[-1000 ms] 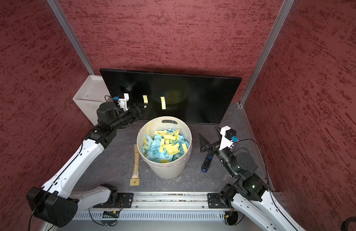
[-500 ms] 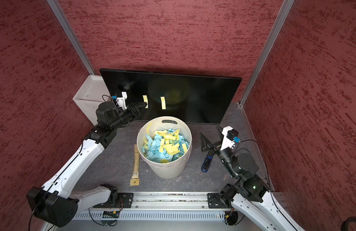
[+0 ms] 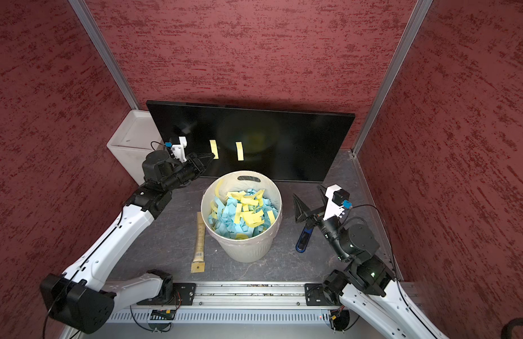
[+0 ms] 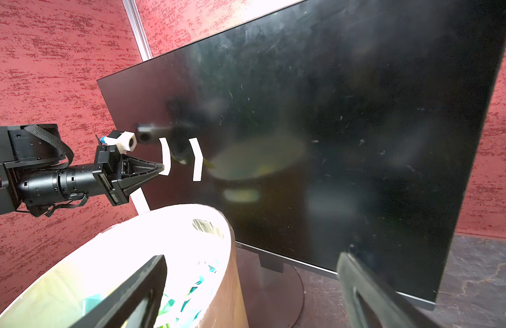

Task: Remove the sticky note from the monitor
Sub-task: Tear off the sticky note from the monitor.

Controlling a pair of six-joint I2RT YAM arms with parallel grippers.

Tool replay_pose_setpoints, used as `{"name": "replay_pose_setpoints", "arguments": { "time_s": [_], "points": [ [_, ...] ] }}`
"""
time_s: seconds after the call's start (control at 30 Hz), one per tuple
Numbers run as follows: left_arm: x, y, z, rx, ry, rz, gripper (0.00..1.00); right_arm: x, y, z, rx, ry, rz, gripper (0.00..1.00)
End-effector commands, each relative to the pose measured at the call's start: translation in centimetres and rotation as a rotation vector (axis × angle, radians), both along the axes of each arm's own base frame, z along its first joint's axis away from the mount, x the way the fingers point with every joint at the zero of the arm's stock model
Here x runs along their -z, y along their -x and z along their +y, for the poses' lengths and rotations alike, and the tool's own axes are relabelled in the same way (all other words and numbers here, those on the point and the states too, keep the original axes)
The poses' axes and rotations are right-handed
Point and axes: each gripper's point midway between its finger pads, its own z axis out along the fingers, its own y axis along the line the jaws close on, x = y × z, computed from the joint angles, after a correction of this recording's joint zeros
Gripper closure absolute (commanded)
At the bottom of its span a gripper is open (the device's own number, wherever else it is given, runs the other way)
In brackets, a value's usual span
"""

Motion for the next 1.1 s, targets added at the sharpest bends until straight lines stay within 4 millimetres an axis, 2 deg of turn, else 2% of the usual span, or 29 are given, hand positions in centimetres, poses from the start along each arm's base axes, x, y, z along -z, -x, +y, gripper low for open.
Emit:
{"name": "replay_pose_setpoints", "arguments": {
  "time_s": [0.0,0.33,0.67,1.07],
  "points": [
    [-0.8,0.6,0.4,-0.007,0.006,-0.036,1.0,-0.8,0.0,-0.2,0.013,-0.015,-0.016,0.02],
    [-1.3,1.7,0.4,0.007,0.027,-0.047,1.0,-0.6,0.2,-0.4,0.012,-0.024,-0.006,0.02],
    [-1.9,4.2,-0.2,0.048,0.012,-0.069,1.0,-0.7,0.5,-0.8,0.015,-0.033,-0.007,0.02],
    [-1.6,8.0,-3.3,0.131,-0.097,-0.091,1.0,-0.8,0.9,-1.1,0.011,-0.046,-0.004,0.02]
  ]
}}
